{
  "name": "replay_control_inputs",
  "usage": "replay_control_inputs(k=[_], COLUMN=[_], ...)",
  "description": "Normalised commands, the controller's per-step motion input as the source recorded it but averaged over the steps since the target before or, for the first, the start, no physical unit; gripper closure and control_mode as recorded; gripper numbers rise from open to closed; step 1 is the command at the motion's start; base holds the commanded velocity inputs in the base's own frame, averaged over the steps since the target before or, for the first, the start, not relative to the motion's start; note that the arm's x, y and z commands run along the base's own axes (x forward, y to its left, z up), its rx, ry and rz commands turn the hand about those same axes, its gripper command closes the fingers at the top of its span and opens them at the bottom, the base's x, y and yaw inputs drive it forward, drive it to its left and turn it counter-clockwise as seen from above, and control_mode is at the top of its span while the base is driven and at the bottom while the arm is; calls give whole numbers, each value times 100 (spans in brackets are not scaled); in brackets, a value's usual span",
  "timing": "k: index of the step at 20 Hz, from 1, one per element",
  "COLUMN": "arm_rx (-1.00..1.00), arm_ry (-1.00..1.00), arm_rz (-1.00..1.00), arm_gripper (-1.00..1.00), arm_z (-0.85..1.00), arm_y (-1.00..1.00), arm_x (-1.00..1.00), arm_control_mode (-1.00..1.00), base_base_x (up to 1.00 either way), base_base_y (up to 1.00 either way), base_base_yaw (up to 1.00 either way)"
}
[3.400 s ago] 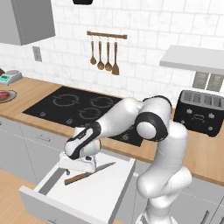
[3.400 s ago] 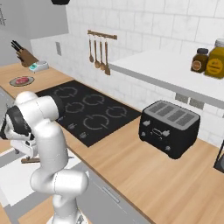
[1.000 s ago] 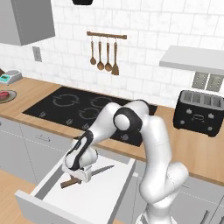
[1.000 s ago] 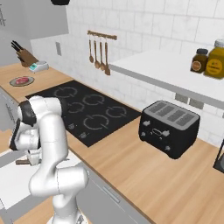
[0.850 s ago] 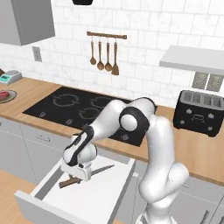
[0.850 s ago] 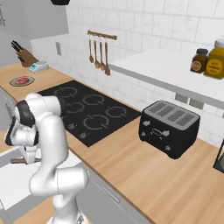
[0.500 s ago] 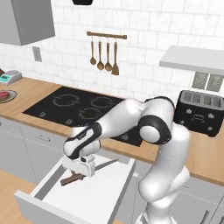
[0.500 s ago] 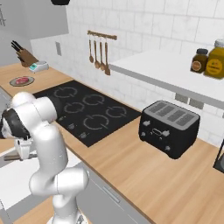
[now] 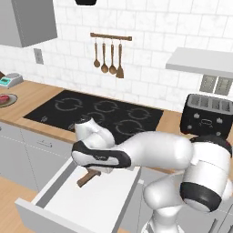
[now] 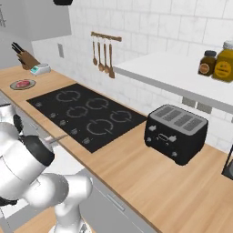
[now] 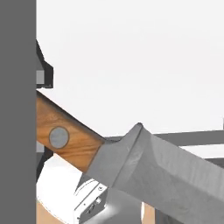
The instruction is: Pick up the knife from the drawer and place it on the cutting board. Then place the meat from the plate to the cutting board.
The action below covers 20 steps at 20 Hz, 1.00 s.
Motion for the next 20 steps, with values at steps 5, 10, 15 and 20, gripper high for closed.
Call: replay_control_inputs(k=[5, 10, 15, 20], arm_rx=[0, 0, 1, 0], arm_ry=[-27, -8, 0, 2], arm_rz=[8, 9, 7, 0], arm_gripper=[100, 100, 100, 100], arm_z=[100, 100, 86, 4], arm_y=[-22, -43, -99, -21], arm_x=[-41, 5, 57, 1], arm_control_mode=[-100, -100, -100, 100], base_base_x=[0, 0, 0, -2], base_base_y=[0, 0, 0, 0], base_base_yaw=[0, 0, 0, 0])
